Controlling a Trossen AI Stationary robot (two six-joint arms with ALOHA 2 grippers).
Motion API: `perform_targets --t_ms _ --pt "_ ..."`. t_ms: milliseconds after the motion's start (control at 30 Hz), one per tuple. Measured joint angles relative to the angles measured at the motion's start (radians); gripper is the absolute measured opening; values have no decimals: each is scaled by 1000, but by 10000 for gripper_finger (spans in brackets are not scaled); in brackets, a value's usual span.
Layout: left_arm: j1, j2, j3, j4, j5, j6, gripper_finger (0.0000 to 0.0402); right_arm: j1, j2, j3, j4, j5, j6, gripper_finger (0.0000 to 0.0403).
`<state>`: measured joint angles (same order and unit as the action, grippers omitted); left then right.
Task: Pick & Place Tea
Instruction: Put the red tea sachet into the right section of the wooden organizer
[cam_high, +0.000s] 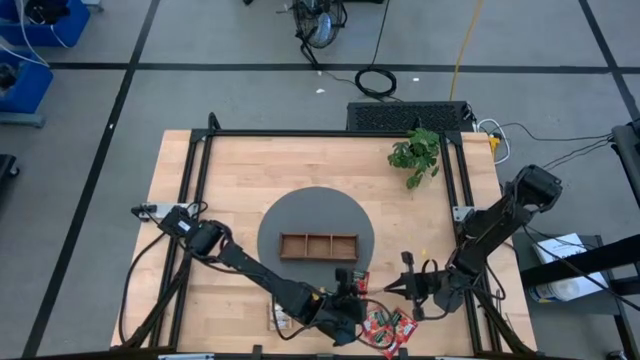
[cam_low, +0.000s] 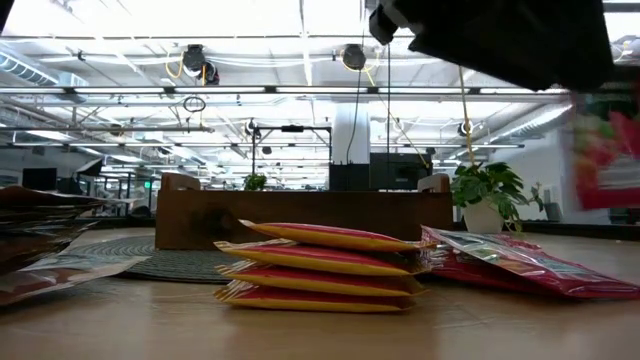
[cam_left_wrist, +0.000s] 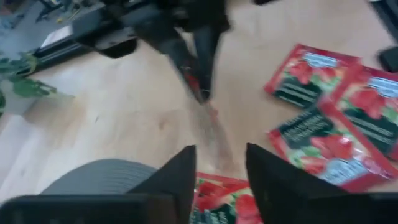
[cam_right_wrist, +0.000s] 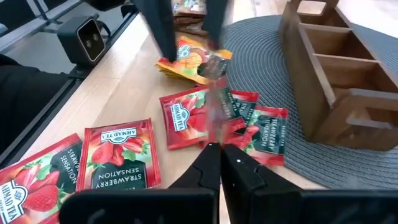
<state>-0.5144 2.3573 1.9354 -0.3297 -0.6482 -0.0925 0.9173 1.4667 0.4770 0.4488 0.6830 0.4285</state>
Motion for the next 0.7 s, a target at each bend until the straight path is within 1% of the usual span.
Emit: perform_targets --t_ms 100,200,267,367,433,533,600,700 --pt "15 0 0 -14 -3 -43 204 0 23 0 25 1 -7 0" --pt "25 0 0 -17 1 -93 242 0 34 0 27 2 -8 0" --pt "33 0 0 -23 42 -115 261 0 35 0 28 2 -7 0" --pt "46 0 0 -26 128 -144 278 0 35 0 35 9 -11 0" --pt "53 0 0 -19 166 -151 281 0 35 0 46 26 -25 0" --pt "61 0 0 -13 176 -149 270 -3 35 1 56 26 -41 0" --pt "67 0 0 -11 178 -149 251 -8 35 1 56 26 -48 0" --pt "69 0 0 -11 178 -134 208 -11 35 1 56 26 -51 0"
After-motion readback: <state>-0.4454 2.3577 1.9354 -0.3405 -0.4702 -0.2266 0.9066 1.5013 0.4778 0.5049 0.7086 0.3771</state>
